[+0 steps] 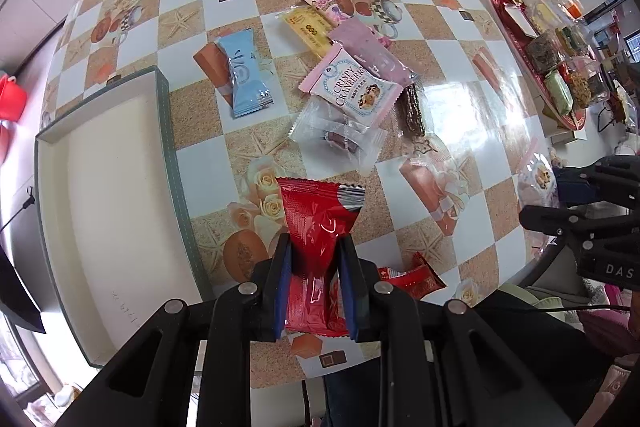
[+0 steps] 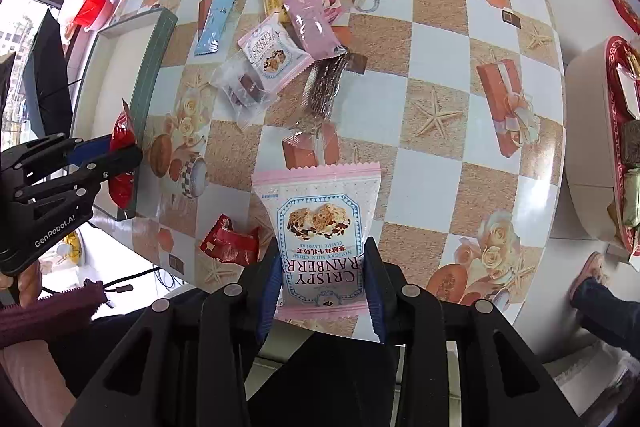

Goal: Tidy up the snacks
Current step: 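Carry the red bar and pink packet with both tools toward the white box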

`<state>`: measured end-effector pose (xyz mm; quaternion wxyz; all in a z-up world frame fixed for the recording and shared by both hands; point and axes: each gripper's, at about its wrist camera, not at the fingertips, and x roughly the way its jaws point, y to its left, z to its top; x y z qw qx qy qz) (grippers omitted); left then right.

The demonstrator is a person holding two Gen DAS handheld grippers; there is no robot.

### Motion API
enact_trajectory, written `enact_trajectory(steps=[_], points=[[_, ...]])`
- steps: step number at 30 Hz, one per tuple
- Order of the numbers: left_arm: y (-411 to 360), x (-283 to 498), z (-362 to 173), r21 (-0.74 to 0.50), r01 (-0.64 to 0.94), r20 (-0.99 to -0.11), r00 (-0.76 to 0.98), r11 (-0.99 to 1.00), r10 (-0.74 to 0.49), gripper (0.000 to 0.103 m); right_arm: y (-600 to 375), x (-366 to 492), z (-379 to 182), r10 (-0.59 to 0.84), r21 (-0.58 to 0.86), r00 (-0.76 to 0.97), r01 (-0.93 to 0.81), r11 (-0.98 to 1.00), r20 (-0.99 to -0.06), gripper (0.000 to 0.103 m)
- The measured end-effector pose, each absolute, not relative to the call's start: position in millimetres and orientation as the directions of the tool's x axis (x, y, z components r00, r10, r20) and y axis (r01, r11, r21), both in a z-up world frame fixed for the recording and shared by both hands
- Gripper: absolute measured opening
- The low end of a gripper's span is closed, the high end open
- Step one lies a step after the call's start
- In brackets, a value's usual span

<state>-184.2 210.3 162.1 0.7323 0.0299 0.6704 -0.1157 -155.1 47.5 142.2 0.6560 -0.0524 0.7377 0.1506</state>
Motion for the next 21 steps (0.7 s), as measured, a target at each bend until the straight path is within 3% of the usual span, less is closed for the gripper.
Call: enact_trajectory(steps=[21], points=[[215.3, -187.2, 172.4, -0.103, 0.211, -0.986, 0.110, 0.972, -0.128, 0.024, 56.2, -157.2, 148.9, 0.122, 0.151, -0.114, -0.301, 0.942, -0.986, 0.039]])
